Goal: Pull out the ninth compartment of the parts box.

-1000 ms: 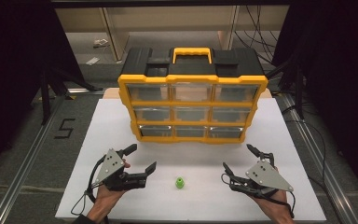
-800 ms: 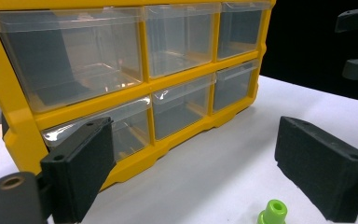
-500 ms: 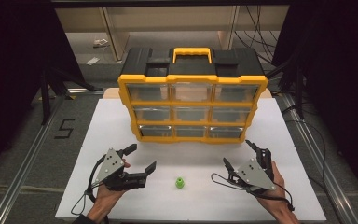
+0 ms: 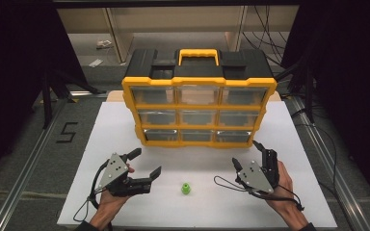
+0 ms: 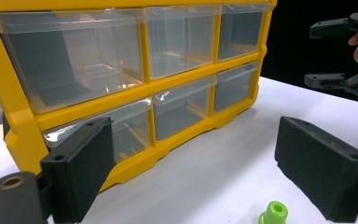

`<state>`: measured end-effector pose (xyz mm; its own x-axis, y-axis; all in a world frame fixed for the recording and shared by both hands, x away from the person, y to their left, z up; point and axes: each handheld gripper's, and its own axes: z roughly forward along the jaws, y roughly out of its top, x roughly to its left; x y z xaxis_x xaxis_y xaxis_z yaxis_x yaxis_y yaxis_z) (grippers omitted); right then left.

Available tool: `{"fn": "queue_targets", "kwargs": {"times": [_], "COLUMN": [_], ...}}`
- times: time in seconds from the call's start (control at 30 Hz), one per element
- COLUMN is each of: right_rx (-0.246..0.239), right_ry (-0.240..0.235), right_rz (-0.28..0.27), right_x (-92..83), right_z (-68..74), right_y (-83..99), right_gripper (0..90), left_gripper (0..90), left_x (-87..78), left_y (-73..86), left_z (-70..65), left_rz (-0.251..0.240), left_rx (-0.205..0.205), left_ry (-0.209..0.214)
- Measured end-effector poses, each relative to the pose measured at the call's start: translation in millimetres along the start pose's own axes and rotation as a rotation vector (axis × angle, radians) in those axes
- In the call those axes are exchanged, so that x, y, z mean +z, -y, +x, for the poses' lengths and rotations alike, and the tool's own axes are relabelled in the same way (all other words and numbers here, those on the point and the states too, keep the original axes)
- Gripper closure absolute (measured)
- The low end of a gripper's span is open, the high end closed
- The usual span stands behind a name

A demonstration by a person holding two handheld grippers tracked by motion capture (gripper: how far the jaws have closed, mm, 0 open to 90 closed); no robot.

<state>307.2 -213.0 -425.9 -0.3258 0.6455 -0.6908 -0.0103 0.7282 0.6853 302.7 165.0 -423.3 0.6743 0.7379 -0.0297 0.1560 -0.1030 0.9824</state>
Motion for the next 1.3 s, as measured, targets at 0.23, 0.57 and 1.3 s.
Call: {"fn": "queue_targets", "kwargs": {"times": [0.23,0.57,1.3], "right_rx": [-0.093,-0.192,-0.404], "right_ry": [0.044,0.086,0.140], "right_rz": [0.014,0.039,0.071], "right_x": [9.0,21.3,52.7], "right_z": [4.9,11.3,19.7], "right_y": [1.3,4.2,11.8], "right_gripper": [21.0,23.0,26.4], "left_gripper": [11.7,11.7,12.1], "left_x": [-0.3,-0.4,-0.3], "left_y": [-0.2,-0.1,0.1], "left_z": [0.0,-0.1,-0.4], "left_rz": [-0.001,-0.003,-0.005], "left_rx": [0.000,0.002,0.002], "left_ry": [-0.002,-0.001,0.001]}}
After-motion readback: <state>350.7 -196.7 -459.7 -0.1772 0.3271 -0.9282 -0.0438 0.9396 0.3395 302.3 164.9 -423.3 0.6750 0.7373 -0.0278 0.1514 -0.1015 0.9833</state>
